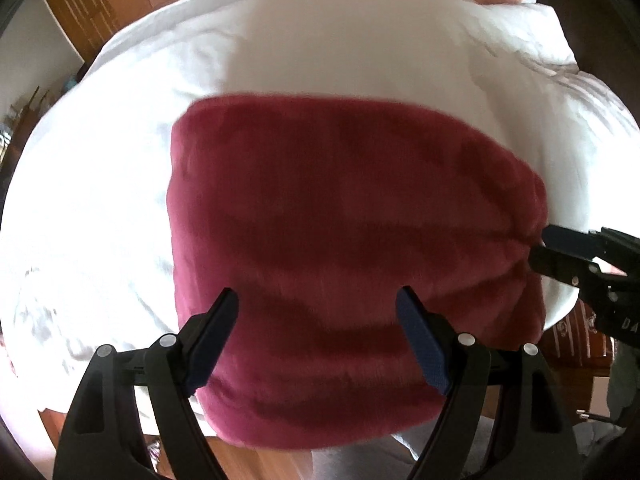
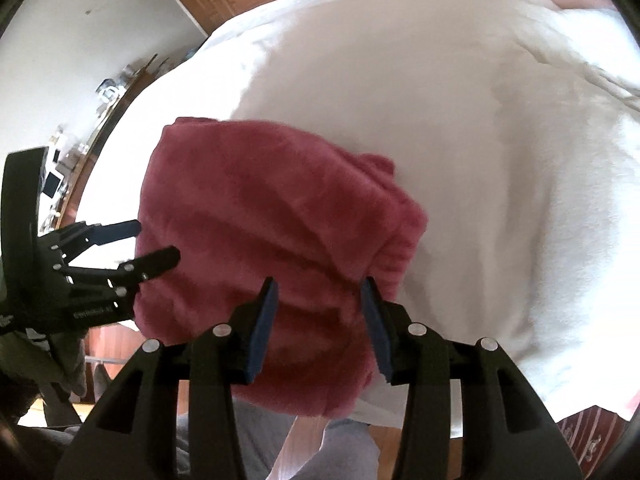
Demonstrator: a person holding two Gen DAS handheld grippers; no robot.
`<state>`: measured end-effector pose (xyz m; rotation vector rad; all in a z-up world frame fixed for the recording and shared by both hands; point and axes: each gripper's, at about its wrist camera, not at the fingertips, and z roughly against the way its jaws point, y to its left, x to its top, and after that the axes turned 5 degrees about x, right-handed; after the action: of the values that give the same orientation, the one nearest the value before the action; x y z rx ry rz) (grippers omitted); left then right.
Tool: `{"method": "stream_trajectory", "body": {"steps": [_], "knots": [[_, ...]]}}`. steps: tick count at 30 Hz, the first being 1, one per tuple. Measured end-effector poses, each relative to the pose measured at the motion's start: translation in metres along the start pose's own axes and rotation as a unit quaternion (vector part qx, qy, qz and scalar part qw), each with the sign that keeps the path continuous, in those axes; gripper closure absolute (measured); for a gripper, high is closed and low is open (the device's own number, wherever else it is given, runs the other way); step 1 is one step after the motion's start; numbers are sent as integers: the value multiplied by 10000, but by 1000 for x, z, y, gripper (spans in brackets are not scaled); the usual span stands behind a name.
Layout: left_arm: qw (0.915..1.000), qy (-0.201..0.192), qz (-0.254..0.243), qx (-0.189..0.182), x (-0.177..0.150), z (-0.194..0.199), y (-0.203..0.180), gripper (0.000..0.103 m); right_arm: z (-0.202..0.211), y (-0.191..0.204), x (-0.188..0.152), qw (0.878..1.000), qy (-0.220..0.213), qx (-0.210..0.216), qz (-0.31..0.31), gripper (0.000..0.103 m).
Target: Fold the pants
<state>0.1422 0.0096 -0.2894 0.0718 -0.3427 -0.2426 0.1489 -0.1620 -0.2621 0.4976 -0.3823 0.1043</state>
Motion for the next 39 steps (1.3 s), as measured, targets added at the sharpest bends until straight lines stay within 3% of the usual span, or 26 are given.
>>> {"method": "stream_trajectory", "body": {"steps": [7,18,39], "knots": [[9997,-118,-206,-31,38,-7,9,23,-9,-13,17,9995,-33,-140,-296,59],[9988,23,-463,-147,81,-36,18,23,-47,-17,33,9971,221,-375,-627,59],[9972,136,-690,-252,96,-83,14,17,-84,-16,48,9937,418,-612,-836,56]]}}
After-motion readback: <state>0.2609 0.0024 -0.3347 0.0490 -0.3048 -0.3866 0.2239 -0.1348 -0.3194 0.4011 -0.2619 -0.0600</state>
